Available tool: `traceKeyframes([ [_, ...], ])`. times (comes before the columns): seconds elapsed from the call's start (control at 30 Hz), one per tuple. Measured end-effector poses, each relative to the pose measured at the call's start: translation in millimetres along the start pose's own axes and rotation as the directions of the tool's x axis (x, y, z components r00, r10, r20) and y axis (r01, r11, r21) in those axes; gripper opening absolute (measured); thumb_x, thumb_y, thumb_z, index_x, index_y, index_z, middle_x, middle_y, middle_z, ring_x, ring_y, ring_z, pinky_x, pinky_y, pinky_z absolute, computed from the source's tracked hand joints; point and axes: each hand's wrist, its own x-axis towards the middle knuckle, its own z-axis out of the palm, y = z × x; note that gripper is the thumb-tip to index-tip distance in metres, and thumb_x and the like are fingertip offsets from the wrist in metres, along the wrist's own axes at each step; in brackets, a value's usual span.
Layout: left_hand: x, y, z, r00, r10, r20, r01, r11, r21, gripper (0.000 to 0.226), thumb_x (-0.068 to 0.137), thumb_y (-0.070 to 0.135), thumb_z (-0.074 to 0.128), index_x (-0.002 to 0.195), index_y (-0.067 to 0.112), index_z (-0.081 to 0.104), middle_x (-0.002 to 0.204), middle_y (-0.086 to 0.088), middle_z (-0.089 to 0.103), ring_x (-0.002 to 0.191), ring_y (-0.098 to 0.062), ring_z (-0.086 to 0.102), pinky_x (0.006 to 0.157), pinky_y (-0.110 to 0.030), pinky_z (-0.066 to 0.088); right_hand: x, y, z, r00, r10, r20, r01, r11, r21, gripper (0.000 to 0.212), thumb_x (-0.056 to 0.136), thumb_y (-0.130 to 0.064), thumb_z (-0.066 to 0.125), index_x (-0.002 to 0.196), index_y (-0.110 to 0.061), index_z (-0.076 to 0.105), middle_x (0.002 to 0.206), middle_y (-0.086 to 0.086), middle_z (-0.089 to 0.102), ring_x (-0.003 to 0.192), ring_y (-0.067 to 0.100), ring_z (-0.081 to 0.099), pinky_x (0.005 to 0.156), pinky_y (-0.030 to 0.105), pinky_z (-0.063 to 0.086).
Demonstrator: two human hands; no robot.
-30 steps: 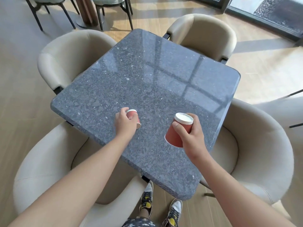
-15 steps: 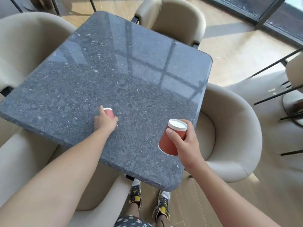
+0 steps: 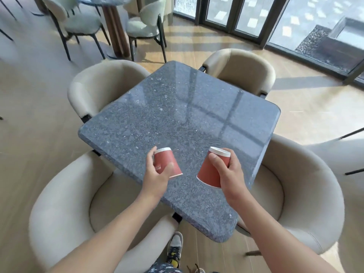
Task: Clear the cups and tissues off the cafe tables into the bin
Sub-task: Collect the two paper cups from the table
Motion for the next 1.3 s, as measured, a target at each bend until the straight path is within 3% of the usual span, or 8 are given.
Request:
traceKeyframes([
  [0.33,-124,22,-51,0.949,0.116,-0.292,-0.132,0.991,-0.035,0.072,0.077,0.028,0.065,0.144,0.037,0.041,0.126,0.010,0.058,0.087,0.008,0.064,0.079,-0.017,0.053,-67,-8,26,0.956,-0.038,0.290,0.019,0.997,0.071,0.038,0.077,-0.045,0.074,0.104,-0.021,0.063,0.083,-0.013,0.066,0.078,0.007,0.061,0.072,0.035,0.056],
  [0.53,-217,6,-102,0.891,0.092,-0.445,-0.132,0.990,-0.059,0.068,0.079,0.033,0.065,0.142,0.040,0.041,0.126,0.015,0.057,0.093,0.007,0.064,0.080,-0.018,0.052,-132,4,64,0.891,0.011,0.453,-0.034,0.999,0.041,0.041,0.072,-0.057,0.077,0.101,-0.031,0.067,0.100,-0.002,0.068,0.093,0.019,0.066,0.091,0.059,0.060],
  [0.7,-270,0,-152,0.789,0.068,-0.611,-0.145,0.986,-0.077,0.058,0.080,0.038,0.069,0.134,0.043,0.047,0.129,0.006,0.058,0.099,-0.003,0.065,0.092,-0.030,0.055,-186,-5,110,0.825,-0.022,0.564,0.012,1.000,0.022,0.043,0.075,-0.051,0.073,0.106,-0.022,0.066,0.098,0.000,0.069,0.086,0.014,0.065,0.075,0.034,0.057],
  [0.8,-292,1,-184,0.729,0.082,-0.679,-0.176,0.982,-0.070,0.049,0.092,0.030,0.071,0.133,0.041,0.047,0.125,0.012,0.059,0.094,0.005,0.064,0.083,-0.019,0.053,-210,-11,147,0.780,-0.032,0.625,0.046,0.999,-0.006,0.046,0.073,-0.057,0.073,0.105,-0.026,0.067,0.099,0.000,0.069,0.088,0.013,0.066,0.083,0.041,0.057],
  [0.87,-305,1,-210,0.696,0.087,-0.713,-0.186,0.981,-0.061,0.050,0.091,0.036,0.069,0.135,0.043,0.047,0.130,0.015,0.058,0.099,0.004,0.064,0.088,-0.024,0.053,-226,-13,176,0.753,-0.044,0.656,0.070,0.997,-0.013,0.045,0.070,-0.063,0.072,0.102,-0.032,0.069,0.101,-0.002,0.071,0.091,0.013,0.067,0.086,0.041,0.057],
  [1.03,-331,-8,-299,0.610,0.112,-0.784,-0.186,0.982,-0.005,0.048,0.101,0.029,0.064,0.143,0.036,0.044,0.138,0.018,0.053,0.106,0.009,0.060,0.094,-0.024,0.050,-275,-13,268,0.672,-0.050,0.739,0.080,0.997,-0.005,0.018,0.093,-0.038,0.075,0.105,-0.025,0.069,0.093,-0.007,0.071,0.084,0.007,0.066,0.075,0.028,0.054],
  [1.17,-342,-21,-388,0.574,0.111,-0.812,-0.172,0.985,0.013,0.046,0.101,0.029,0.063,0.142,0.038,0.044,0.136,0.019,0.052,0.105,0.011,0.058,0.087,-0.013,0.048,-317,-6,360,0.654,-0.032,0.756,0.067,0.998,-0.016,0.022,0.096,-0.033,0.073,0.109,-0.016,0.067,0.092,-0.004,0.068,0.077,0.004,0.063,0.067,0.017,0.052],
  [1.3,-351,-28,-484,0.559,0.094,-0.824,-0.173,0.985,-0.005,0.047,0.100,0.030,0.064,0.140,0.042,0.043,0.136,0.018,0.053,0.107,0.008,0.060,0.088,-0.017,0.049,-362,2,455,0.637,0.016,0.770,0.022,0.999,-0.039,0.038,0.082,-0.053,0.074,0.105,-0.024,0.068,0.095,-0.004,0.069,0.085,0.011,0.065,0.082,0.035,0.055],
])
